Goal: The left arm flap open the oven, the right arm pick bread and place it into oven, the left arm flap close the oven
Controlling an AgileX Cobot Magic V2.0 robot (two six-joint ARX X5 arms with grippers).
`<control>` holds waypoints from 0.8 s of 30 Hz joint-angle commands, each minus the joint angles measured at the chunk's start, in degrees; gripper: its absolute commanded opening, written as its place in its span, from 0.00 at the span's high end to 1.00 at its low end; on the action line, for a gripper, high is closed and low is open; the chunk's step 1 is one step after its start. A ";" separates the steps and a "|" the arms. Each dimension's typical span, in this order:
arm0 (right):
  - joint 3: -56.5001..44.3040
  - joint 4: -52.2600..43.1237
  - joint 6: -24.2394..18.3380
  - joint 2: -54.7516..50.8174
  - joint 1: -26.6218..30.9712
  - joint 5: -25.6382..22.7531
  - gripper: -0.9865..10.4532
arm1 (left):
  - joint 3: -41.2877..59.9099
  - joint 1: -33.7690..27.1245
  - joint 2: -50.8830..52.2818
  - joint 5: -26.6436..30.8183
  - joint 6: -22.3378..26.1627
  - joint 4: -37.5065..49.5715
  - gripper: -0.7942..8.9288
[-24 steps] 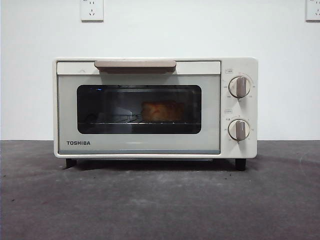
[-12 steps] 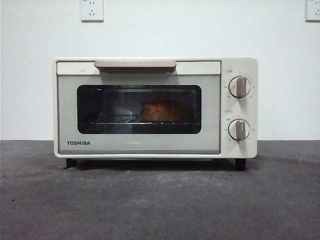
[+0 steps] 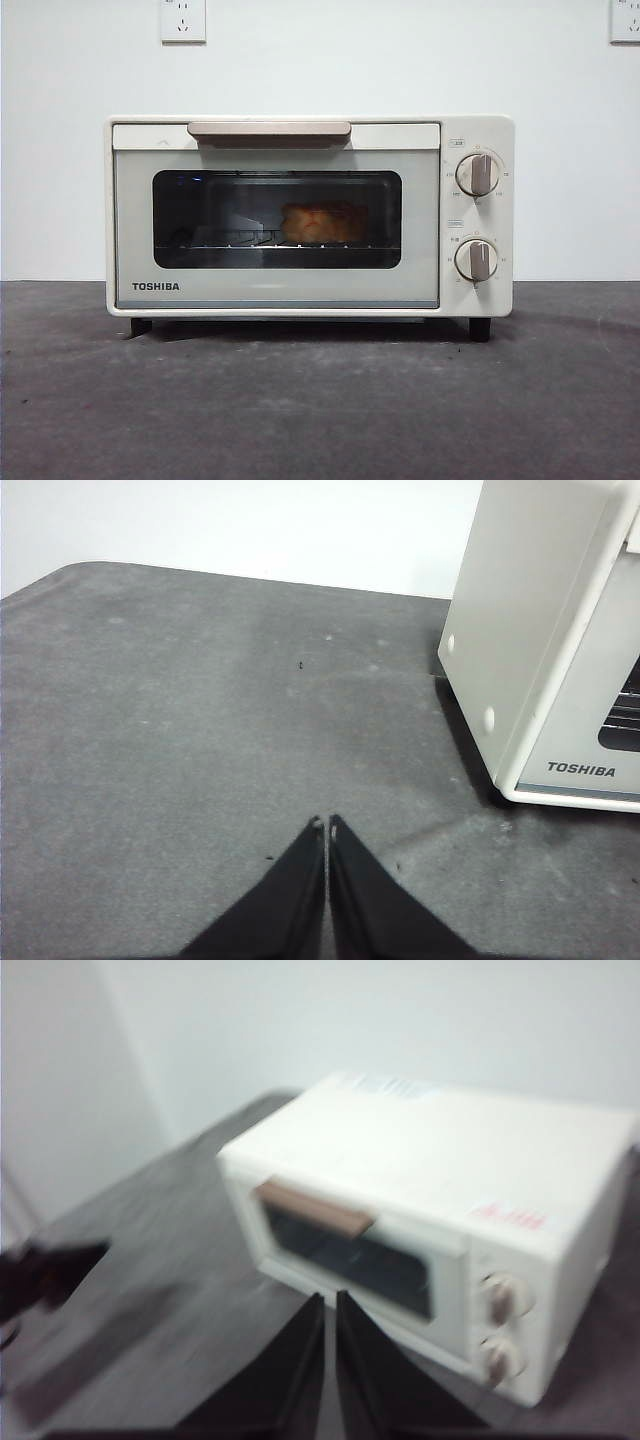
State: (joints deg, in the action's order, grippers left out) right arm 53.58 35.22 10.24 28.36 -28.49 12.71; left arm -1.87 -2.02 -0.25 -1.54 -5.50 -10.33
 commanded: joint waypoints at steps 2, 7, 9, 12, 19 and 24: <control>-8.13 -8.46 -1.25 -3.04 9.29 4.02 0.90 | 1.14 0.04 0.07 0.31 0.07 -0.37 0.91; -23.76 -20.59 -1.92 -10.43 20.83 3.63 0.90 | 1.14 0.04 0.07 0.31 0.07 -0.37 0.91; -28.98 -22.14 -1.97 -13.70 23.65 3.56 0.90 | 1.14 0.04 0.07 0.31 0.07 -0.37 0.91; -34.67 -22.82 -2.14 -17.51 26.01 1.73 0.90 | 1.14 0.04 0.07 0.31 0.07 -0.37 0.91; -46.90 -26.75 -6.84 -24.06 26.88 -8.46 0.90 | 1.14 0.04 0.07 0.31 0.07 -0.37 0.91; -53.00 -29.31 -6.93 -27.21 26.84 -10.51 0.90 | 1.14 0.04 0.07 0.31 0.07 -0.37 0.91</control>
State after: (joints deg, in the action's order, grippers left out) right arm 0.89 6.00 4.21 1.61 -1.54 2.70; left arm -1.87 -2.00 -0.25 -1.48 -5.50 -10.33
